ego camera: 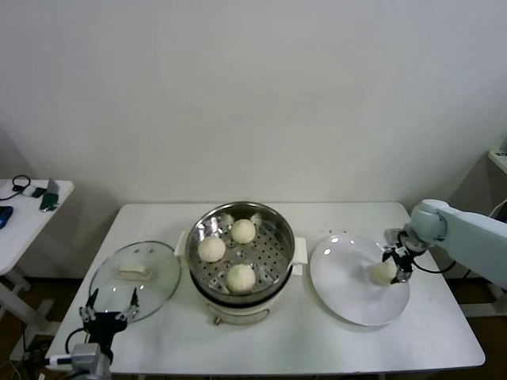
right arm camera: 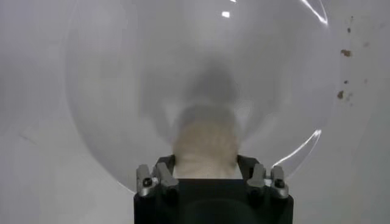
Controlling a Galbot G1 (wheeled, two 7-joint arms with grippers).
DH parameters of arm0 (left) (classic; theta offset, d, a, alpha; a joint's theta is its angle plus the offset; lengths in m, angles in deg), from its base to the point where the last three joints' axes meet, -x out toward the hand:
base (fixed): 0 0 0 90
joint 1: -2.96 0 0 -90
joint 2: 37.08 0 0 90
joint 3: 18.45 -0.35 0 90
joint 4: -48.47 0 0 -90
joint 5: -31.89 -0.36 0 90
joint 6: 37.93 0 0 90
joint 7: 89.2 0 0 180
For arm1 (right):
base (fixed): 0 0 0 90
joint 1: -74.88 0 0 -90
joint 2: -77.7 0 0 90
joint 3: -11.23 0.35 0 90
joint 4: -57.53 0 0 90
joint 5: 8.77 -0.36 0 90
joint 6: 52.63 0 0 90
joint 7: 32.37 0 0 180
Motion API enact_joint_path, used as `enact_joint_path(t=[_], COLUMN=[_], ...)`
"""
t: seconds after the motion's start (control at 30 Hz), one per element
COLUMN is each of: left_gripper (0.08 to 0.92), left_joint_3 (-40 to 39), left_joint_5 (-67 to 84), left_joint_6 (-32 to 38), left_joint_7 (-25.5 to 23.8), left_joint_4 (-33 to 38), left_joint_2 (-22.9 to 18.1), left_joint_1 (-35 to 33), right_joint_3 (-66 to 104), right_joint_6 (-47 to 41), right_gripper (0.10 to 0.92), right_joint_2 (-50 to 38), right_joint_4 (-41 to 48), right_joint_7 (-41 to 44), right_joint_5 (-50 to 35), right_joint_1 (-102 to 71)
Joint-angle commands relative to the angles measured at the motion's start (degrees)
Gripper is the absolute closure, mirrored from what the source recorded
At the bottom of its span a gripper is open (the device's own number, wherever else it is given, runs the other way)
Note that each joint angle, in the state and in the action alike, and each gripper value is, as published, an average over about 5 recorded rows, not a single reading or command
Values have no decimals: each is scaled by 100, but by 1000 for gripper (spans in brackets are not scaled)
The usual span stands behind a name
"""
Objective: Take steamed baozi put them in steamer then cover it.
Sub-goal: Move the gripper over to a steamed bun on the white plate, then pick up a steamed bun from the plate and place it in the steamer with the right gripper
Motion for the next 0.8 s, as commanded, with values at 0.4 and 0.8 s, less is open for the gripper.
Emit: enact_joint_path(t=[0.4, 0.8], left_gripper=[177, 177], left_joint_3=[-5, -76], left_joint_5=[-3, 6], left_joint_6=[2, 5], left_joint_7=[2, -4], left_joint_4=[8, 28], left_joint_2=[17, 16], left_joint_1=[1, 48], right_joint_3=[-1138, -1653], right_joint_6=[97, -696], right_gripper=[397, 397], right_joint_2=[37, 1088], right_joint_4=[-666, -2585], right_joint_7=[248, -40], right_joint_5=[-1348, -3328], right_joint_1=[2337, 4716])
